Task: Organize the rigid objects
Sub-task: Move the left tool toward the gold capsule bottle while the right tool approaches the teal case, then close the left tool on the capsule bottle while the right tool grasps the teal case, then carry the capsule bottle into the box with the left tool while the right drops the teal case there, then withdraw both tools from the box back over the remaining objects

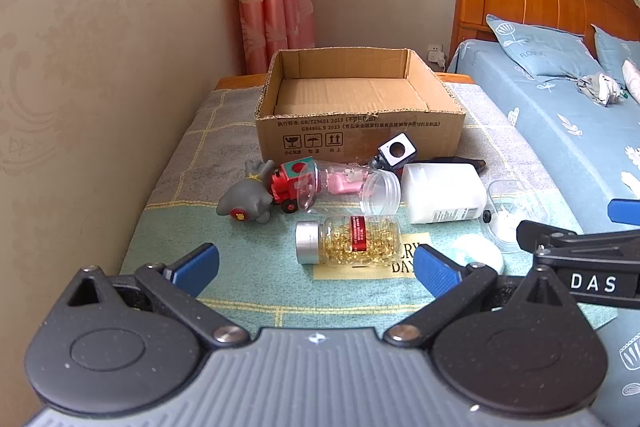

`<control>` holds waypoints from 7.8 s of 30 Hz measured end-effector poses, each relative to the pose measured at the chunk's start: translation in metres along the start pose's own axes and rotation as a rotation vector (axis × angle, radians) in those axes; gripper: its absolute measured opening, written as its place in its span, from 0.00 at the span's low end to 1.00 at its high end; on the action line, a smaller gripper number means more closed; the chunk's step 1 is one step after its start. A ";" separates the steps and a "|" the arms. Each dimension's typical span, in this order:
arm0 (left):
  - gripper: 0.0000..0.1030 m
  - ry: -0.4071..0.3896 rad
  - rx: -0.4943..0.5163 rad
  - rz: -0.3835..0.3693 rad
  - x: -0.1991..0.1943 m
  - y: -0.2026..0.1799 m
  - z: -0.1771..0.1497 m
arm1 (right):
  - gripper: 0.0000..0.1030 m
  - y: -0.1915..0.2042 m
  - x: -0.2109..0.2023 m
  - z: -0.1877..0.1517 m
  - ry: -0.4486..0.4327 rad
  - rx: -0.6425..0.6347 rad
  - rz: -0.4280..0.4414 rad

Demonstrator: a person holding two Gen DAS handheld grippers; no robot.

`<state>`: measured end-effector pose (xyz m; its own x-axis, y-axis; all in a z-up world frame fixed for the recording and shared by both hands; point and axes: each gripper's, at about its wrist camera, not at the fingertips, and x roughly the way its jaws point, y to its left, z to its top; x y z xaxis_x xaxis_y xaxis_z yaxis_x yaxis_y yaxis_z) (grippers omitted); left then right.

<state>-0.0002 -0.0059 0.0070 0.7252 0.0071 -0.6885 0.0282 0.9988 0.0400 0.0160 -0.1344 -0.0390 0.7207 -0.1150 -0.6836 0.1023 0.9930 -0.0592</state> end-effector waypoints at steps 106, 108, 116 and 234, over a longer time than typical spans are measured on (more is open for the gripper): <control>0.90 0.052 0.150 -0.113 0.112 0.021 -0.017 | 0.95 0.025 0.103 -0.041 0.015 -0.372 0.436; 0.90 0.052 0.147 -0.116 0.113 0.022 -0.016 | 0.89 0.025 0.102 -0.039 0.011 -0.381 0.432; 0.90 0.058 0.154 -0.132 0.111 0.025 -0.014 | 0.64 0.016 0.104 -0.032 0.022 -0.382 0.410; 0.97 0.036 0.151 -0.068 0.124 0.004 0.012 | 1.00 -0.053 0.121 -0.042 0.030 -0.072 0.132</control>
<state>0.0983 -0.0012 -0.0695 0.6928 -0.0562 -0.7189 0.1816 0.9784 0.0985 0.0690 -0.1993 -0.1487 0.7035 0.0164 -0.7105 -0.0425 0.9989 -0.0190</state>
